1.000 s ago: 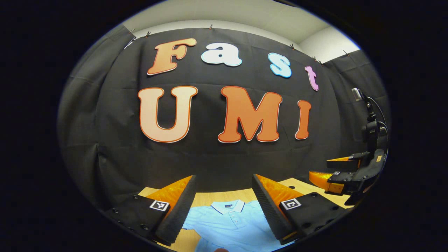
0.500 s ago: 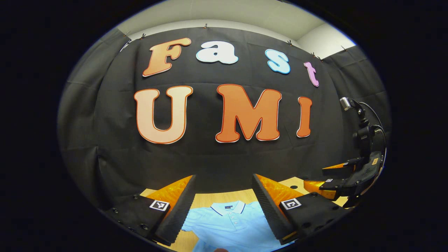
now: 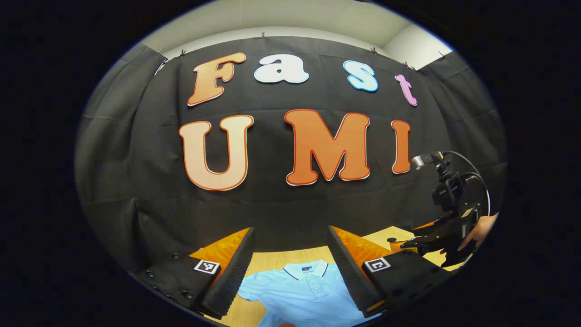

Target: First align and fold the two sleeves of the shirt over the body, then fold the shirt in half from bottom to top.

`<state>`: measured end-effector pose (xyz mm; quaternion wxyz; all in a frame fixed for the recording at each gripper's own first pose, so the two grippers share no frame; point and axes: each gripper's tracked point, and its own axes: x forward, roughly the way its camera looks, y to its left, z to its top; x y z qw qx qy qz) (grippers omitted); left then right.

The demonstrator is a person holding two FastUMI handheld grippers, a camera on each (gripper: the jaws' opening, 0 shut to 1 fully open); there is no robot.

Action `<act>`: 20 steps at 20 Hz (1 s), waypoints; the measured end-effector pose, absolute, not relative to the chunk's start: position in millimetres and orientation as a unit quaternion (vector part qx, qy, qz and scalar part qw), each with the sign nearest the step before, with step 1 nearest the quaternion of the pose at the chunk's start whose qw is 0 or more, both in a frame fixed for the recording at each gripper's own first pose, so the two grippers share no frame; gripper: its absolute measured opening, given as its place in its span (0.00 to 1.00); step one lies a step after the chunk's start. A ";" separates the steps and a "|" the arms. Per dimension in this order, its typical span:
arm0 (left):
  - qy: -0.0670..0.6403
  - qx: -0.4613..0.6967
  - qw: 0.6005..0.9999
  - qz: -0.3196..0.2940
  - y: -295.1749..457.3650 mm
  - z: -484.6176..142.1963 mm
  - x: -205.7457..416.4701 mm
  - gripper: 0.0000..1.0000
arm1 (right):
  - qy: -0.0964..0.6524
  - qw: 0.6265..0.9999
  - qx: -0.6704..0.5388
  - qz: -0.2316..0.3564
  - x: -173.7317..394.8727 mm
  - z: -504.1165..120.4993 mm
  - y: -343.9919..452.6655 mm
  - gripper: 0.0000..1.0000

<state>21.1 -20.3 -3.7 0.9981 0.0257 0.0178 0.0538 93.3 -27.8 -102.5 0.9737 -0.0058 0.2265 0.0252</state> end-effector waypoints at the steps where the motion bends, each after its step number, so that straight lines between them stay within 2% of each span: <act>1: 0.025 0.025 0.998 0.057 -21.8 -7.7 20.3 0.99 | 0.240 0.970 -0.010 0.027 98.0 -110.9 -29.2 0.98; 12: 0.064 0.046 0.990 0.119 -20.6 -25.5 23.0 1.00 | 0.381 0.923 -0.029 0.051 178.3 -216.1 -32.7 0.89; 20: 0.100 0.055 0.980 0.162 -18.3 -37.7 15.5 1.00 | 0.468 0.880 -0.034 0.072 196.7 -281.8 -26.0 0.81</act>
